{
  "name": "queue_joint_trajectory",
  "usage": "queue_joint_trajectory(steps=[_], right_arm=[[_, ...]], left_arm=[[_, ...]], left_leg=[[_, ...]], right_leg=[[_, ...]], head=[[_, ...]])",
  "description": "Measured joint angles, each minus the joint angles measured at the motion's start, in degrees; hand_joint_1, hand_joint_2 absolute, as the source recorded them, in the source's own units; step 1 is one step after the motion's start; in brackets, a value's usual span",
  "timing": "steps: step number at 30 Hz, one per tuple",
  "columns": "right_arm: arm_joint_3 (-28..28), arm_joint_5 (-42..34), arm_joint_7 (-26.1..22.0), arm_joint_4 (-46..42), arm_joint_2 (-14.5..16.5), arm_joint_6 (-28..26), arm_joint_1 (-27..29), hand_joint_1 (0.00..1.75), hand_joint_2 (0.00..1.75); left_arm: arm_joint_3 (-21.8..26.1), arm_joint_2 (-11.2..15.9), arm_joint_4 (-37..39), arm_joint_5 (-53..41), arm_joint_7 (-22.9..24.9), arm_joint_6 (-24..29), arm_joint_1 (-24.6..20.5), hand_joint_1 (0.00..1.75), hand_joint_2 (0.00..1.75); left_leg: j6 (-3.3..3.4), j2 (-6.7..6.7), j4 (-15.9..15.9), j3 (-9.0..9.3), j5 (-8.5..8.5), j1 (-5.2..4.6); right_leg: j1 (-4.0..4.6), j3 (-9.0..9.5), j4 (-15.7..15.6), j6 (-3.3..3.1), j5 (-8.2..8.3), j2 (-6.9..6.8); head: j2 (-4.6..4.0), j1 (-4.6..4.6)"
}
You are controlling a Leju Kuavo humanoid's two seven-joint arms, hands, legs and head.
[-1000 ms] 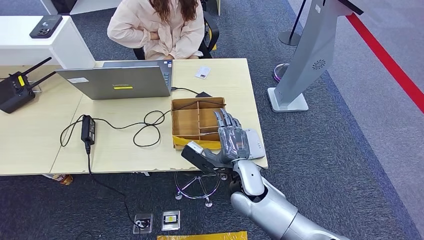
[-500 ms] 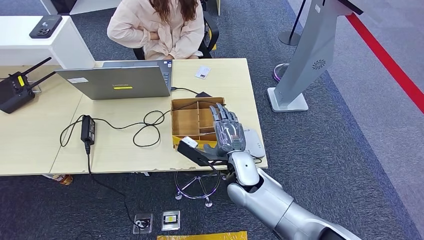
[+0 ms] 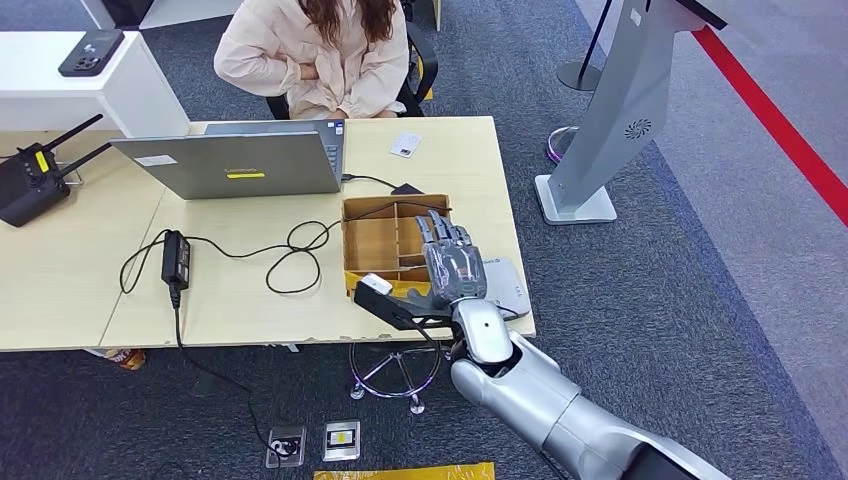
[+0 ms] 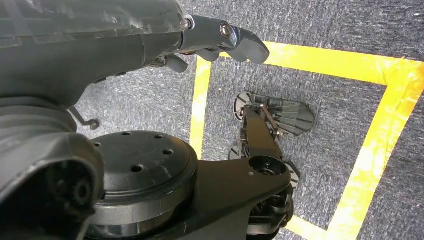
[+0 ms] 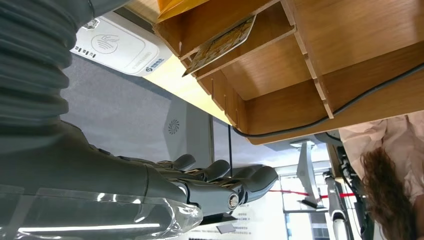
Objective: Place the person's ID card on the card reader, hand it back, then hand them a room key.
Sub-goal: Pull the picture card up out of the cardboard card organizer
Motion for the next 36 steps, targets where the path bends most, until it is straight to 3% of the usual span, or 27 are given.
queue_joint_trajectory(steps=[36], right_arm=[[0.83,-1.35,-1.16,8.14,1.28,0.73,-2.52,0.0,1.75]], left_arm=[[-0.02,0.24,0.02,-0.02,0.17,-0.6,-0.31,0.0,0.0]], left_leg=[[-0.01,0.0,0.0,-0.01,0.01,0.01]], right_leg=[[0.0,-0.01,0.0,0.0,0.0,0.0]], head=[[0.0,-0.01]])
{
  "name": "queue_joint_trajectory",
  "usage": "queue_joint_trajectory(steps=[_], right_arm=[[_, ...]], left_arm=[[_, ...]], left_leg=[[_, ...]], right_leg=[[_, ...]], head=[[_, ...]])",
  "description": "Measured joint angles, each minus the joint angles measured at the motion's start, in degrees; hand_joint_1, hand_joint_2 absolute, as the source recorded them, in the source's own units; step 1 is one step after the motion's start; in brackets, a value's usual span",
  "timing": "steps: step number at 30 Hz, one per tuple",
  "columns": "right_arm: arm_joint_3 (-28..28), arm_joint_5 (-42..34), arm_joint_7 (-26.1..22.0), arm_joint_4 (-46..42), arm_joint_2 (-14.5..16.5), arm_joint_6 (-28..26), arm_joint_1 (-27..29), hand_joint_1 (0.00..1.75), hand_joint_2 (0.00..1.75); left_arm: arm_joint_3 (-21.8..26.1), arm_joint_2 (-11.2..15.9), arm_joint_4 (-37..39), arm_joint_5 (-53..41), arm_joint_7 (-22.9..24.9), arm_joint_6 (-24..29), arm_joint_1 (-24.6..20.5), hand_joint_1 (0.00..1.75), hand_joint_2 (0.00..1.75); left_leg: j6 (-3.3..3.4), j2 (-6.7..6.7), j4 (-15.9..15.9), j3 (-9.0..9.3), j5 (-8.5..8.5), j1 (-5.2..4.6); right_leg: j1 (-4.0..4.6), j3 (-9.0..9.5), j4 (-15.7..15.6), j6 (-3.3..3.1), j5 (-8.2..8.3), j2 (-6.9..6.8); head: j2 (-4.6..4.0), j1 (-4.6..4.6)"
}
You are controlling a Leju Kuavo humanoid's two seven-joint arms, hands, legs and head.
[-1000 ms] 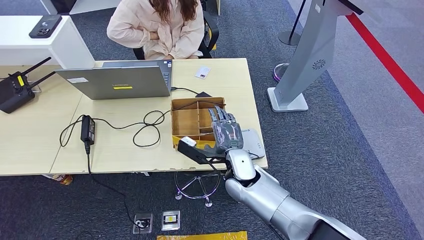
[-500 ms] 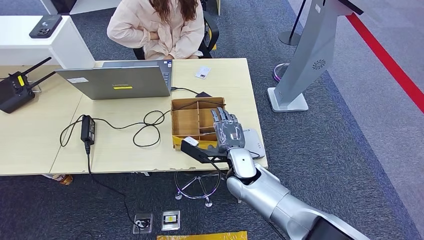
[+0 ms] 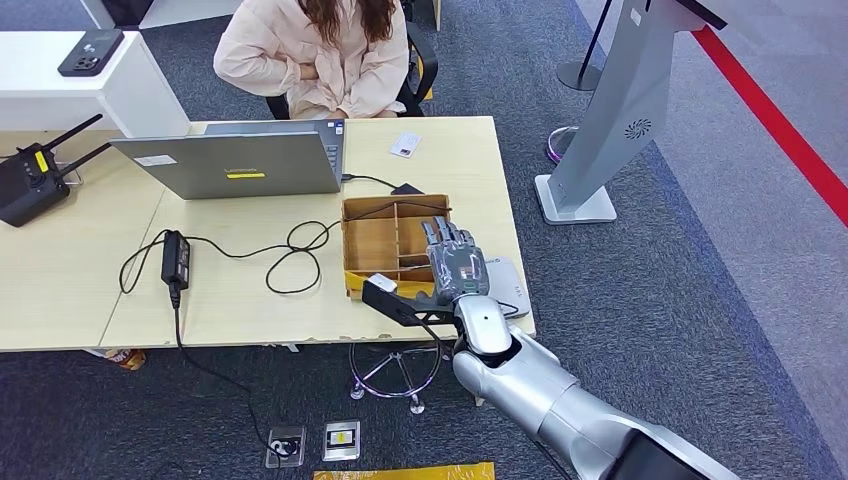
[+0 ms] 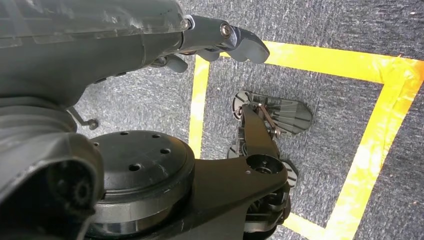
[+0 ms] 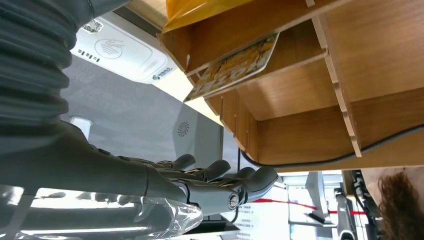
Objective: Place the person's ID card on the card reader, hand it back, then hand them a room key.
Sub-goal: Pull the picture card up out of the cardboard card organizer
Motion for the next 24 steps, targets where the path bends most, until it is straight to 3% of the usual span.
queue_joint_trajectory(steps=[24], right_arm=[[0.02,-0.46,-0.24,3.44,0.74,0.69,-0.27,0.0,1.75]], left_arm=[[-0.01,0.03,0.0,-0.45,0.39,-0.2,-0.02,0.0,0.0]], left_leg=[[0.0,0.0,0.0,0.0,0.0,0.0]], right_leg=[[0.0,0.0,0.0,0.0,0.0,0.0]], head=[[0.0,0.01]])
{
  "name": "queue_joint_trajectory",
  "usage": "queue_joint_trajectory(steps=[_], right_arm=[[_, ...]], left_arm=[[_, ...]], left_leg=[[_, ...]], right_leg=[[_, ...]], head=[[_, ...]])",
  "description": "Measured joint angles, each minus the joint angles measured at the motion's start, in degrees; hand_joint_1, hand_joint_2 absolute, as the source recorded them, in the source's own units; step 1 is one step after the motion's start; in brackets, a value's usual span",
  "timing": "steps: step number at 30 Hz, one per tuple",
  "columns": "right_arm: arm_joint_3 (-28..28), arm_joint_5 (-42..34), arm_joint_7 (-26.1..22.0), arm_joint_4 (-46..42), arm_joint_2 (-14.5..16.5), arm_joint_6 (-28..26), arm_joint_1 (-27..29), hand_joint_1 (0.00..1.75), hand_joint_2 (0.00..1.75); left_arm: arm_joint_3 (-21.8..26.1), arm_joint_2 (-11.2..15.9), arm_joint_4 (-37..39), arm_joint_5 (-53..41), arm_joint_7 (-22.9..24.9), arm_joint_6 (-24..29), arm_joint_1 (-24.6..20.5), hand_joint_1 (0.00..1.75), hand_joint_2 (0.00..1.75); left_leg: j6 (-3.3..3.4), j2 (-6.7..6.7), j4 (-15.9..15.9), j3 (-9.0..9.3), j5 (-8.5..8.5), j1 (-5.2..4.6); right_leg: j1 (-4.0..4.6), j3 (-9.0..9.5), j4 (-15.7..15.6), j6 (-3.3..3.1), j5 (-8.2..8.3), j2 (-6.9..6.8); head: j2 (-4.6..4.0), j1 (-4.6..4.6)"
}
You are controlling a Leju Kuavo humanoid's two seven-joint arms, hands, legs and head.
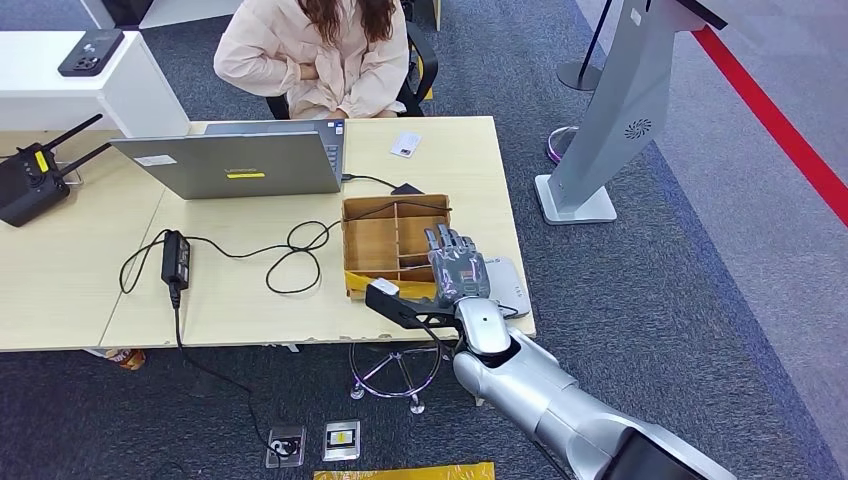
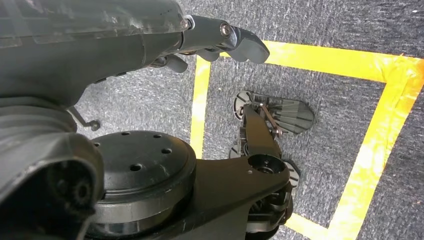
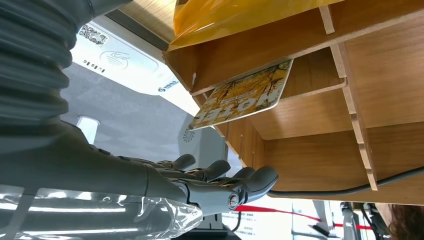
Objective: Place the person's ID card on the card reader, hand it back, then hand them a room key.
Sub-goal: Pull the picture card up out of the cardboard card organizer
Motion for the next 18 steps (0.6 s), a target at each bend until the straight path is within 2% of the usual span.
queue_joint_trajectory(steps=[3,4,7,8,18], right_arm=[[-0.01,0.01,0.11,0.11,-0.01,-0.02,-0.01,0.0,1.75],[-0.01,0.01,0.14,0.12,-0.02,-0.02,-0.02,0.17,1.75],[-0.02,0.01,0.22,0.12,-0.02,0.02,-0.05,1.48,1.75],[-0.02,0.0,0.25,0.12,-0.02,0.1,-0.08,1.75,1.75],[-0.07,-1.25,-0.57,0.08,-0.02,2.11,-0.26,1.75,1.75]], left_arm=[[-0.01,0.05,0.0,-0.01,0.03,-0.12,0.0,0.0,0.0],[0.0,0.07,0.0,-0.02,0.04,-0.14,0.0,0.0,0.0],[-0.01,0.13,0.0,-0.08,0.13,-0.27,-0.01,0.0,0.0],[-0.01,0.15,0.0,-0.1,0.17,-0.32,0.0,0.0,0.0],[-0.01,0.28,0.0,-0.26,0.37,-0.34,0.02,0.0,0.0]], left_leg=[[0.0,0.0,0.0,0.0,0.0,0.0],[0.0,0.0,0.0,0.0,0.0,0.0],[0.0,0.0,0.0,0.0,0.0,0.0],[0.0,0.0,0.0,0.0,0.0,0.0],[0.0,0.0,0.0,0.0,0.0,0.0]], right_leg=[[0.0,0.0,0.0,0.0,0.0,0.0],[0.0,0.0,0.0,0.0,0.0,0.0],[0.0,0.0,0.0,0.0,0.0,0.0],[0.0,0.0,0.0,0.0,0.0,0.0],[0.0,0.0,0.0,0.0,0.0,0.0]], head=[[0.0,0.0],[0.0,0.0],[0.0,0.0],[0.0,0.0],[0.0,-0.01]])
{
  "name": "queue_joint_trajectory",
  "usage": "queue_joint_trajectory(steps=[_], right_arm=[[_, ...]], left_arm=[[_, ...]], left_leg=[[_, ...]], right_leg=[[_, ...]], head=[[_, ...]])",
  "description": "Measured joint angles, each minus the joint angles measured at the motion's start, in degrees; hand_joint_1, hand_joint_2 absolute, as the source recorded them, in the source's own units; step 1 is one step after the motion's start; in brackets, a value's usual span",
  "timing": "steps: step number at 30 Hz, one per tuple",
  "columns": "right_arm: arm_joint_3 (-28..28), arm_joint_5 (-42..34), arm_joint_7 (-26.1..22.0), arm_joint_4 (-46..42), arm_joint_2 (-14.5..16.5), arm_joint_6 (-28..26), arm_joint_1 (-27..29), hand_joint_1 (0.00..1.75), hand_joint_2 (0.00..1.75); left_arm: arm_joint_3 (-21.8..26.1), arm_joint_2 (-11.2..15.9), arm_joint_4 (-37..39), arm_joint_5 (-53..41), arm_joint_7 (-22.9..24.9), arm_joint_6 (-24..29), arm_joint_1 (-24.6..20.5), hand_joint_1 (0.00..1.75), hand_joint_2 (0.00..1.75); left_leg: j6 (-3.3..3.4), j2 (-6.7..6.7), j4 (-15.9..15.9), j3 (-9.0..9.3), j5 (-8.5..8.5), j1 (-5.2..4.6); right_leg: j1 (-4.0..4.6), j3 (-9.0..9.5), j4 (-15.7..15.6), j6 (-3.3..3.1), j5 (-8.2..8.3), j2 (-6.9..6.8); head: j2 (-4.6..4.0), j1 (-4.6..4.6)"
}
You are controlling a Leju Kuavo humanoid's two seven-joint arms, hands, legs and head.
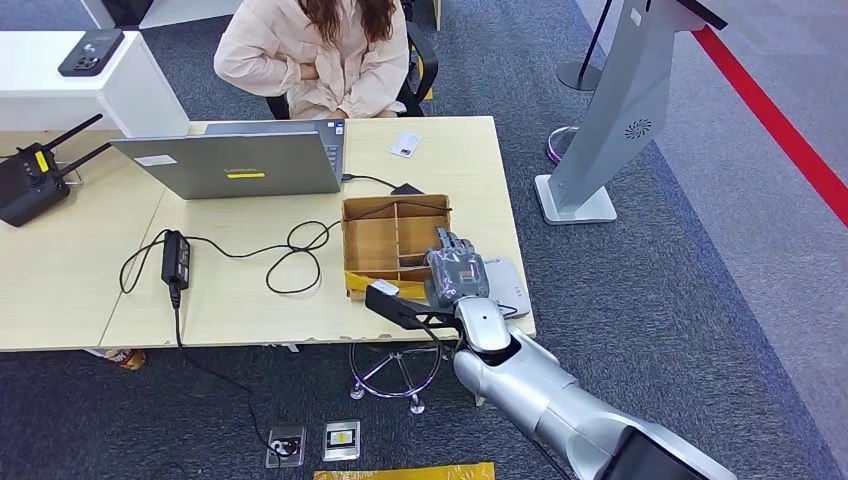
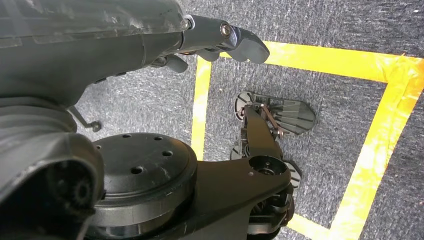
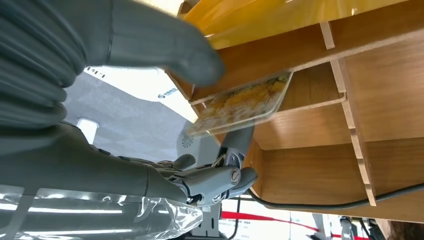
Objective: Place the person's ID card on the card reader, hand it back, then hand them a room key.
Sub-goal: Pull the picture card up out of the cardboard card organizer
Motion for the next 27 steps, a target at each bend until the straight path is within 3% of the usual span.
queue_joint_trajectory(steps=[22,27], right_arm=[[0.0,-0.66,-0.08,-0.8,-0.03,-0.24,-0.03,1.75,1.75],[-0.06,1.16,1.71,-2.23,-0.42,-1.53,-0.61,1.75,1.75]], left_arm=[[0.0,0.01,0.0,-0.5,0.19,0.1,-0.03,0.0,0.0],[0.0,0.01,0.0,-0.8,0.23,0.06,-0.06,0.0,0.0]], left_leg=[[0.0,0.0,0.0,0.01,0.0,0.0],[0.0,0.01,0.01,0.01,0.0,0.0]], right_leg=[[0.0,-0.01,0.0,0.0,0.0,0.01],[0.0,-0.02,0.0,0.0,0.0,0.03]], head=[[0.0,0.0],[0.0,0.0]])
